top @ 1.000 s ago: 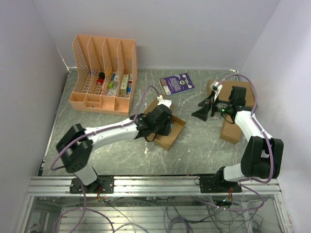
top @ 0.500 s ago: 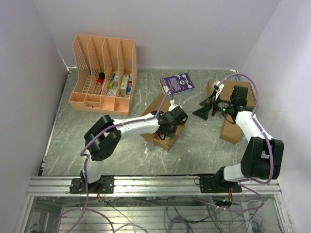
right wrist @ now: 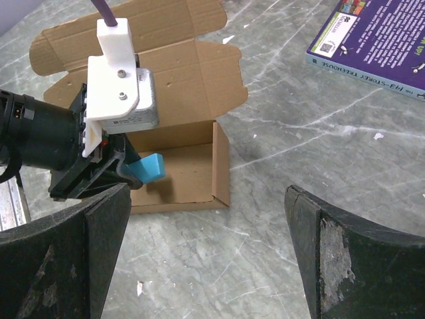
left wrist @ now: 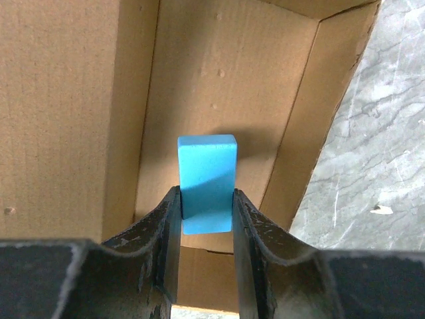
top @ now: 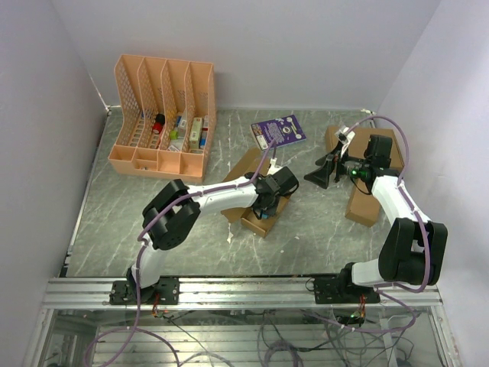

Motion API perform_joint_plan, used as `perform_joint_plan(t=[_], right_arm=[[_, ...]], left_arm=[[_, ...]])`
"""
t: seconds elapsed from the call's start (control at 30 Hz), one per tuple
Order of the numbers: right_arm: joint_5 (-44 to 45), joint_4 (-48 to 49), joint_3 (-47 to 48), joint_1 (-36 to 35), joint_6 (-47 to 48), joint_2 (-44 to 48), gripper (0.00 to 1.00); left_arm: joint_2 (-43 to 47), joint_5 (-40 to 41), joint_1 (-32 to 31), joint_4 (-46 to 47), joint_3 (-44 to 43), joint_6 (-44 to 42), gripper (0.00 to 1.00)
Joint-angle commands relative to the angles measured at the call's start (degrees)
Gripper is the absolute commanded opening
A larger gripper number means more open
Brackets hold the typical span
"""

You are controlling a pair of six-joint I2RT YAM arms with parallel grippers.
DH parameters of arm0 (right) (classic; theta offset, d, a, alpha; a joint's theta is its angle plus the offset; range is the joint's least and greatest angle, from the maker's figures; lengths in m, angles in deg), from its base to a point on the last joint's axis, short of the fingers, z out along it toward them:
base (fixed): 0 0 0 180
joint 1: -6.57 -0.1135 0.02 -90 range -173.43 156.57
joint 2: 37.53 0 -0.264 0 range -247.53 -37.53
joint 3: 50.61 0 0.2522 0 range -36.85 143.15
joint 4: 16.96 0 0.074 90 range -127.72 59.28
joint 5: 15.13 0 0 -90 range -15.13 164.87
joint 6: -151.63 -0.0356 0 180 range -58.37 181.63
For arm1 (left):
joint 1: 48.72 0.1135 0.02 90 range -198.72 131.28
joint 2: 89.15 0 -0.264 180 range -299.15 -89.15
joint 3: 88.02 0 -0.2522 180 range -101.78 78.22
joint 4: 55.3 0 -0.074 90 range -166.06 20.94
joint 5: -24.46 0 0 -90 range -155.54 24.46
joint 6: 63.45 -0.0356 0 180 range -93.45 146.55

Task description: Fold the paper box

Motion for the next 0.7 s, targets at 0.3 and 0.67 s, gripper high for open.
perform_joint_plan(t=[0.3,0.67], right_arm=[[-2.0,1.1,-0.9,0.9,-0.3,1.6,0.98],[-2.5,0.8,-1.0,1.0,0.2,1.7,0.98]], left_arm=[[2.0,2.0,0.3,-0.5,-1.3,0.2,0.46],[6.0,1.7,0.2,1.5,-0.3,-0.1,0.51]])
